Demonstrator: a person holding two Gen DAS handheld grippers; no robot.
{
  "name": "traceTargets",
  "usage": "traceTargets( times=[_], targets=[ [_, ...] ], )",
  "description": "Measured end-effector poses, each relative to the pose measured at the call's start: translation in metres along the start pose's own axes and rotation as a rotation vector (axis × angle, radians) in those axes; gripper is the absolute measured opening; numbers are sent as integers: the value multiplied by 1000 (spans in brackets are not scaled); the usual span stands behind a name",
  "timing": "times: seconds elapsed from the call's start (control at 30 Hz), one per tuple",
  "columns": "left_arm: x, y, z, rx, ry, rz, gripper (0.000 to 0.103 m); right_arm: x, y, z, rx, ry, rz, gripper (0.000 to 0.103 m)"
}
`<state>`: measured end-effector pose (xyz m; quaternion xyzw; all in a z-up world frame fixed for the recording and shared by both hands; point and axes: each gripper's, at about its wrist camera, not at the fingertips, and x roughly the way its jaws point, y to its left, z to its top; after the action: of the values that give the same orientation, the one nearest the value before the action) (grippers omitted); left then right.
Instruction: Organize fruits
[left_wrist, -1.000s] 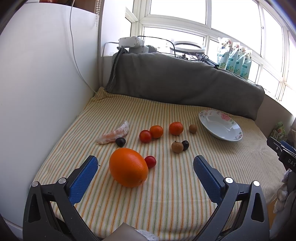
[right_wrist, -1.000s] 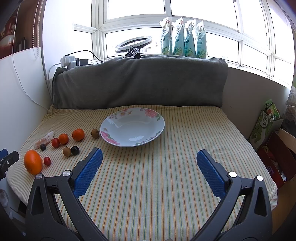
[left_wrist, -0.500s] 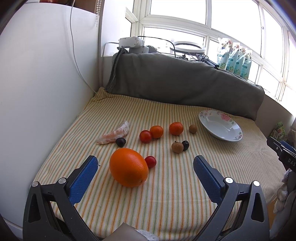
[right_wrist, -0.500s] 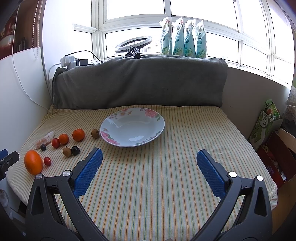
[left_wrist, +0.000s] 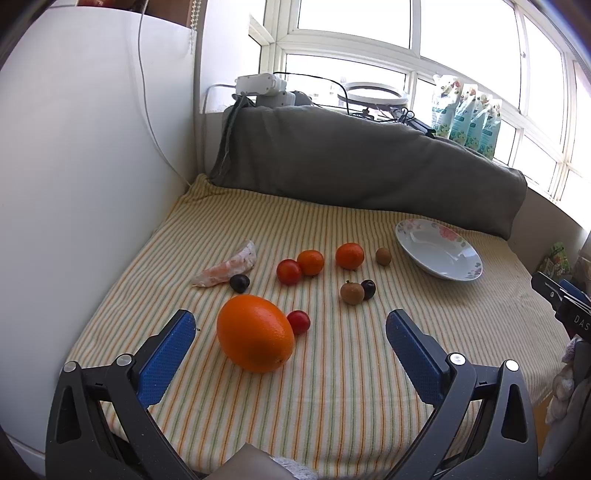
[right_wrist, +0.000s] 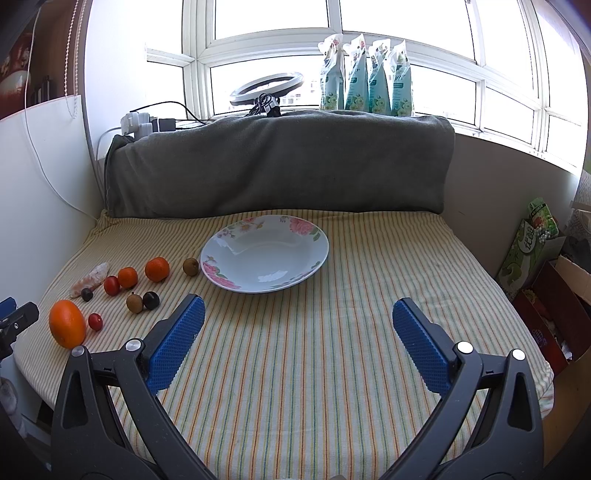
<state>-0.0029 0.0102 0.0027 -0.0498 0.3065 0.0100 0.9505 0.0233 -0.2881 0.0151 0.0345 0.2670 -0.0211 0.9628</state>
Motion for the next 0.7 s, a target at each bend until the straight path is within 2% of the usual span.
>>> traceTargets(
  times=[0.43, 0.7],
  targets=[
    [3, 7, -3, -17, 16, 18, 102, 3, 3, -1, -1, 12, 16, 103],
    [4, 25, -8, -61, 26, 39, 102, 17, 9, 1, 17, 55, 120, 103]
  ],
)
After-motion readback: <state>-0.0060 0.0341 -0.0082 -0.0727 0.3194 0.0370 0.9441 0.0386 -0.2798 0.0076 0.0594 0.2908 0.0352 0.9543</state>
